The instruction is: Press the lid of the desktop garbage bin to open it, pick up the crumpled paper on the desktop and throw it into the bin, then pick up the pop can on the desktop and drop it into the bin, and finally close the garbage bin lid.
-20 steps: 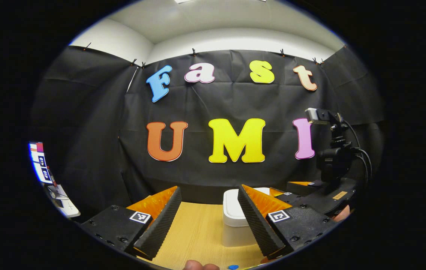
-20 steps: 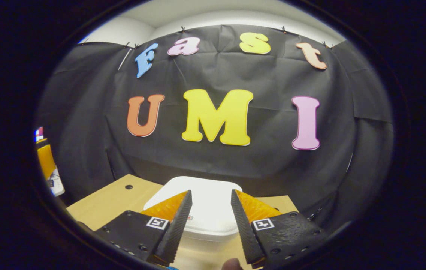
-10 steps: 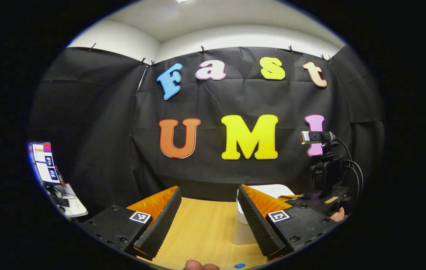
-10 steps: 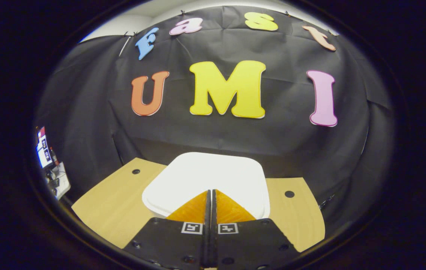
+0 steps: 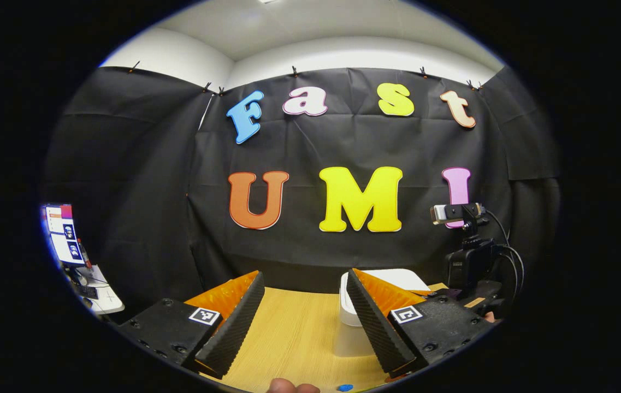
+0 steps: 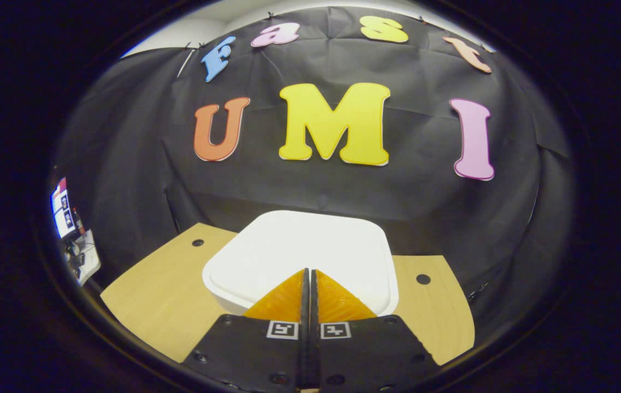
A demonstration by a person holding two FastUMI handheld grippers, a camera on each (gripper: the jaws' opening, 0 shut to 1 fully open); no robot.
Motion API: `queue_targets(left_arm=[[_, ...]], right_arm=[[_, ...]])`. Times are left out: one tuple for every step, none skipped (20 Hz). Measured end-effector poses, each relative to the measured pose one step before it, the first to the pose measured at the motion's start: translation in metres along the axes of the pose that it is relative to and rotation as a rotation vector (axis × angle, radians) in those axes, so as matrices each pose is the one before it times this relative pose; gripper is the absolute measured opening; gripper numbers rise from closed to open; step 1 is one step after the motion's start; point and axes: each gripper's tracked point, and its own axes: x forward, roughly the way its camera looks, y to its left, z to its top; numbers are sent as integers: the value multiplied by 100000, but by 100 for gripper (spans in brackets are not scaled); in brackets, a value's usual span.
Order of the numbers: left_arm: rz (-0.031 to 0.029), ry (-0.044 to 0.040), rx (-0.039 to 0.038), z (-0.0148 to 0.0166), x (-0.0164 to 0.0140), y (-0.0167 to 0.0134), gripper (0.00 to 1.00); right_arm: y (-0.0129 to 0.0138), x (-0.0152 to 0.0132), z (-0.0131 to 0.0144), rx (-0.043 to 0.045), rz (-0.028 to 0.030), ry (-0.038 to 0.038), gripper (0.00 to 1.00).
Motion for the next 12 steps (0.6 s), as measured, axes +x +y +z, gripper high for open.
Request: queue_targets(left_arm=[[-382,-462,199,143,-97,35,98],[-462,17,-251,-13,85,-135,97],[-684,334,-535,4,70,-256,97],[-872,228,-354,18,20,-344,97],[-921,-98,-202,-69,22,-402,98],[-884,-236,-7,45,30,-257,98],[-719,-46,-93,-106,48,-229,98],[-834,225,-209,-16,63,-241,97],[-481,464,-17,-309,120,-190,97],[-887,437,-48,-197,88,-234,97],[-841,498,17,-107,142,-278,98],[-642,170,-28,-97,30,-191,98]], right_arm=[[-378,-399,561,-2893,-688,-595,2],[-78,-690,632,-1786,1054,-1706,17],[-222,-617,1024,755,259,-2729,30],[12,-808,846,1906,748,-2764,36],[-274,-711,794,1201,176,-2197,41],[-556,-583,614,360,-570,-1224,66],[-267,-904,681,-24,-240,-1906,77],[-444,-241,174,-340,-1031,-776,91],[-210,-143,-190,36,-345,-380,98],[35,-599,-208,109,227,171,98],[-273,-449,-34,-299,-904,-215,98],[-379,-668,90,-110,-367,-1090,98]])
